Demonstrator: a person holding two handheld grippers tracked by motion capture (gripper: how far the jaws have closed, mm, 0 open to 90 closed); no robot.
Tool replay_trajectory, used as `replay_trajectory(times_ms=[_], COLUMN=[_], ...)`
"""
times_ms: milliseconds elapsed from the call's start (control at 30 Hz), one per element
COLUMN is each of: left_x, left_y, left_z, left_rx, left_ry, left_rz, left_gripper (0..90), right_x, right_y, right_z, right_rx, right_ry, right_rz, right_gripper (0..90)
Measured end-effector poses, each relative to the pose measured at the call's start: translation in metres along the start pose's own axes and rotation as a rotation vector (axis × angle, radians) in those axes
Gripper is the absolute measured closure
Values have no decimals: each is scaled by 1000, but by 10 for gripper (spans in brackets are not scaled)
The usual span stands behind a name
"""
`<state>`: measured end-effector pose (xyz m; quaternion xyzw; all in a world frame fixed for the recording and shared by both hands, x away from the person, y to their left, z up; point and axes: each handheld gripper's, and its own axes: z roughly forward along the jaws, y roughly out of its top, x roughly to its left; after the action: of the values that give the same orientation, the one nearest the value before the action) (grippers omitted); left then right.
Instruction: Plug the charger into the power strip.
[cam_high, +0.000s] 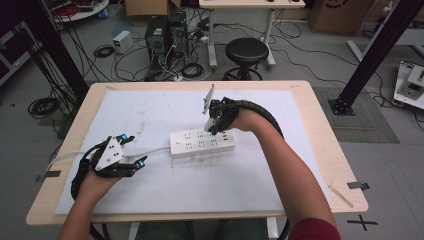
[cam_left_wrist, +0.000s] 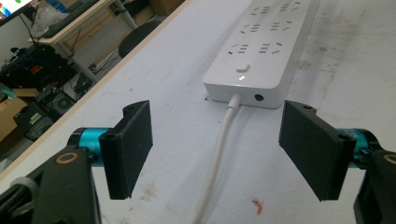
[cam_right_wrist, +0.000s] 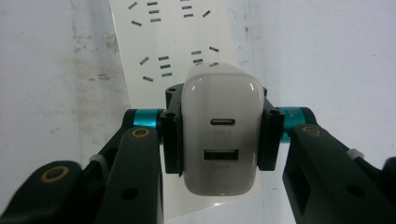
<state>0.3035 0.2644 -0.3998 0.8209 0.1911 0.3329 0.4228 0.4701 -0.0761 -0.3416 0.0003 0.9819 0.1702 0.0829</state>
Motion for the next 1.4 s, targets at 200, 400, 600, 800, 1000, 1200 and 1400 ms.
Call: replay_trajectory(times_ms=[200,400,600,800,1000,1200,1400], left_x=[0,1,1,2,2,2,1], left_y=[-2,-5,-8,-10,-12,-13,-12], left_z=[-1,-2,-2,-2,-2,-3,-2], left_rx=[0,4,-1,3,5,3,1], left_ry=[2,6,9,8,8,10,11], left_rz=[-6,-8,-23,-27,-30,-31,-23], left_gripper=[259,259,259,259,258,259,259], right_x=[-5,-8,-9,-10,-11,-8,-7], right_y=[8,16,19,17,16,20,25], right_z=[5,10,14,17,20,25,37], right_rx=[47,105,150,174,196,222,265], right_ry=[16,46,65,69,65,62,69], right_rz=[-36,-92,-121,-124,-126,-157,-162], right_gripper=[630,630,630,630,630,632,636])
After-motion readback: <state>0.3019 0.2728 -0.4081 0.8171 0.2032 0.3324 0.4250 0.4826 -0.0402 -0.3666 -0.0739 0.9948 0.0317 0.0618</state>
